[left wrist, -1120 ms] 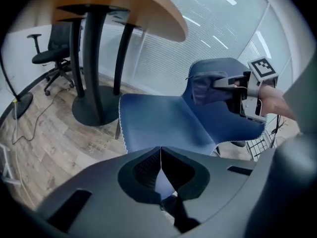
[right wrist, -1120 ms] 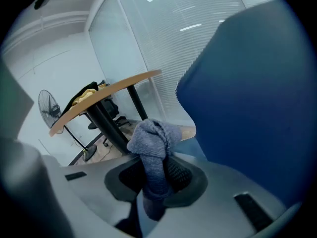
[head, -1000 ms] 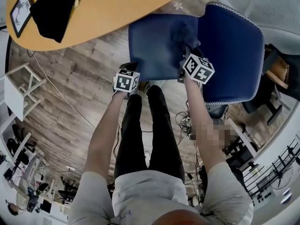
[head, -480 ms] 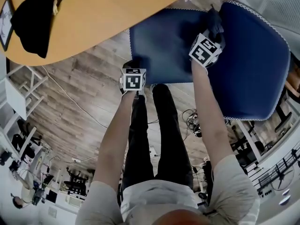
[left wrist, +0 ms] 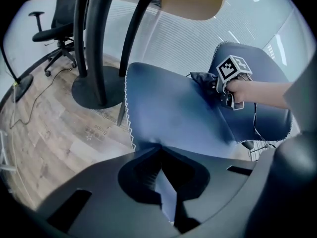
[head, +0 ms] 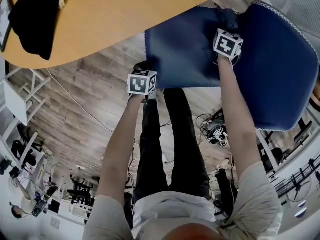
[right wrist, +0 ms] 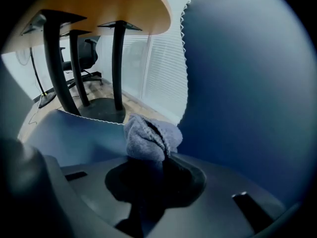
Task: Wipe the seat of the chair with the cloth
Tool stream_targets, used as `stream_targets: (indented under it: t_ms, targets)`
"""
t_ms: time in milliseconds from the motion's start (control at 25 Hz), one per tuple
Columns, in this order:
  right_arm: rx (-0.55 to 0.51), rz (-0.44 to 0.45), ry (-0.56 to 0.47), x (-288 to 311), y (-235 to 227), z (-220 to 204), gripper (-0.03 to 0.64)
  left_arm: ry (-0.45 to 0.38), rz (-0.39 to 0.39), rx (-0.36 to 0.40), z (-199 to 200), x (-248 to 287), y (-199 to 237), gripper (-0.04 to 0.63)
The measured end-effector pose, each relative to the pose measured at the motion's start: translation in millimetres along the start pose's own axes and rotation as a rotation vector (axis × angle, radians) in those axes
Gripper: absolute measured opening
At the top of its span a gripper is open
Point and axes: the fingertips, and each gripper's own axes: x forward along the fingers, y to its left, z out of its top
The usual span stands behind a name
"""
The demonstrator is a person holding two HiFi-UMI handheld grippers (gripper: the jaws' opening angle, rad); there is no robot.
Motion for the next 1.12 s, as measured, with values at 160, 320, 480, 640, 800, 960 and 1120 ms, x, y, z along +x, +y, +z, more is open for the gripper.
stream_targets:
  t_ms: [160,320,480,640,800,960,1120]
  targets:
    - [-0.053,0.057,0.01,-4,26,-4,0.075,-0.016,0.029,0.016,-2,0,0,0.028]
    - [-0.071,0.082,0.004,-4,39,-3,0.075,-0.003,0.009,0.068,-4,0,-2,0.028]
    - [-0.047,0.122,0.04,-5,42,-3,0.075,-0.014,0.002,0.075,-4,1,1,0.028]
    - [-0.037,0.109,0.045,-5,42,-2,0.075,-0.051,0.006,0.043,-2,0,1,0.028]
    - [-0.012,0.084,0.036,-7,44,-3,0.075,-0.05,0.014,0.097,-2,-1,-2,0.028]
    - [-0.017,0.081,0.025,-9,51,-2,0.072,-0.026,0.022,0.193,-3,0,-3,0.028]
    - [-0.009,0.1,0.023,-13,65,-2,0.072,-0.025,0.015,0.206,-3,-1,-4,0.028]
